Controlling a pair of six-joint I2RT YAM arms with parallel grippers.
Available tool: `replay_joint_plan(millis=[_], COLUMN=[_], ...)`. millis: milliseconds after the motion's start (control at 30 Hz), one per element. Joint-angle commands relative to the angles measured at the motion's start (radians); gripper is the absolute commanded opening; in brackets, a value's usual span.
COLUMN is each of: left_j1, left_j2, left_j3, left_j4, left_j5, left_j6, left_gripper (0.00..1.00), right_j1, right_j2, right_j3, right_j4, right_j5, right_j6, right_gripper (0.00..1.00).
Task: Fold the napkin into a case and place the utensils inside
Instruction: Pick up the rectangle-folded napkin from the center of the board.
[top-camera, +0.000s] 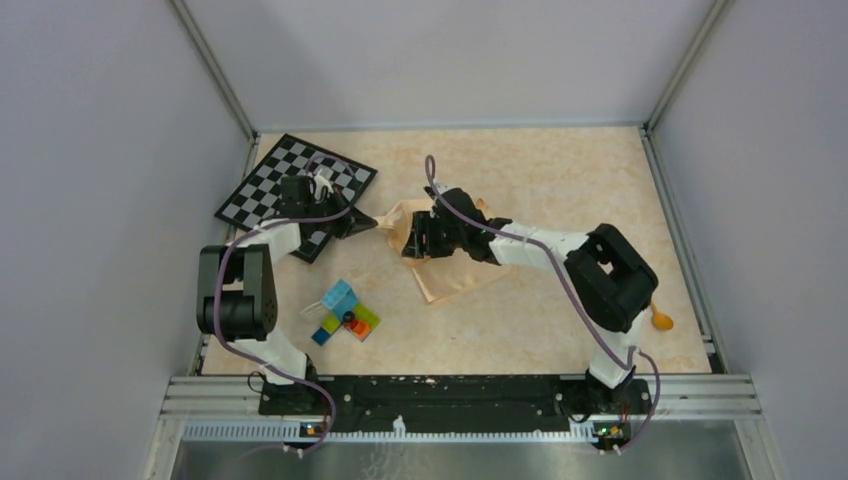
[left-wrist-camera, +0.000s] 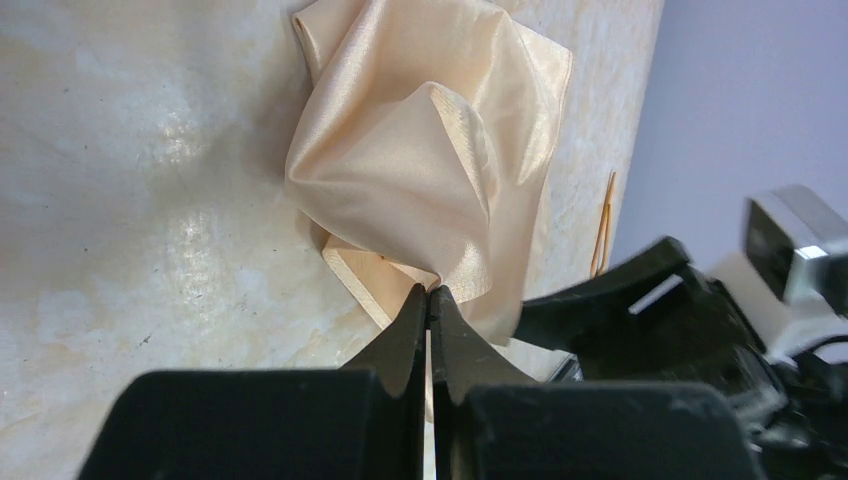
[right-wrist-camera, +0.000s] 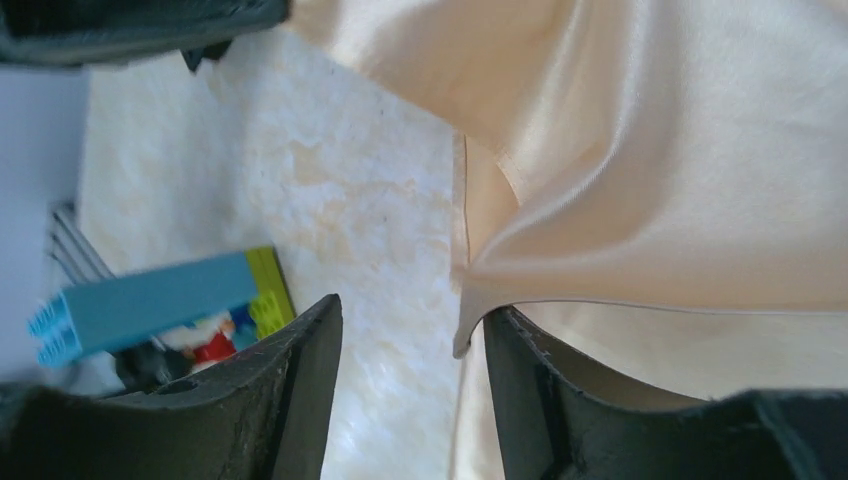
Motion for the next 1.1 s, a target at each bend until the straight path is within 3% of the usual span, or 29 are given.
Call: replay_joint_plan(millis=[0, 100, 267, 500, 600, 700, 833, 1067], left_j1=[0.013, 0.023, 0.047, 0.077, 0.086, 0.094, 0.114, 0.136], left_j2=[-0.001, 0.002, 0.023, 0.069, 0.071, 0.085, 0.123, 0.211], left_j3=[0.026, 0.033, 0.044, 0.080, 0.089, 0.122, 0.158, 0.208], left_j4=[0.036, 0.034, 0.034, 0.015, 0.006, -0.045, -0.052, -0.051], left_j5=[0.027, 0.029, 0.033, 0.074, 0.055, 0.039, 0.030, 0.046], left_j6=[0.027, 0.029, 0.025, 0.051, 0.069, 0.082, 0.066, 0.030], left_gripper=[0.00, 0.00, 0.00, 0.01, 0.01, 0.00, 0.00, 0.00], right_j1=[0.021, 0.028, 0.028, 0.036, 0.058, 0.087, 0.130, 0.137], right_j2=[-0.151, -0.234, -0.302, -0.086, -0.028, 0.053, 0.100, 0.095], right_j3=[0.108, 0.092, 0.020, 0.204, 0.227, 0.296, 0.343, 0.311], right_j4=[-0.418, -0.483, -0.368, -0.384, -0.360, -0.400, -0.424, -0.391], right_j5=[0.018, 0.134, 0.224, 0.130, 0.163, 0.237, 0.339, 0.314], right_j6=[-0.478, -0.634, -0.858, -0.965, -0.995, -0.977, -0.870, -0.634], right_gripper=[0.54, 0.55, 0.60, 0.62, 0.61, 0.54, 0.52, 0.52])
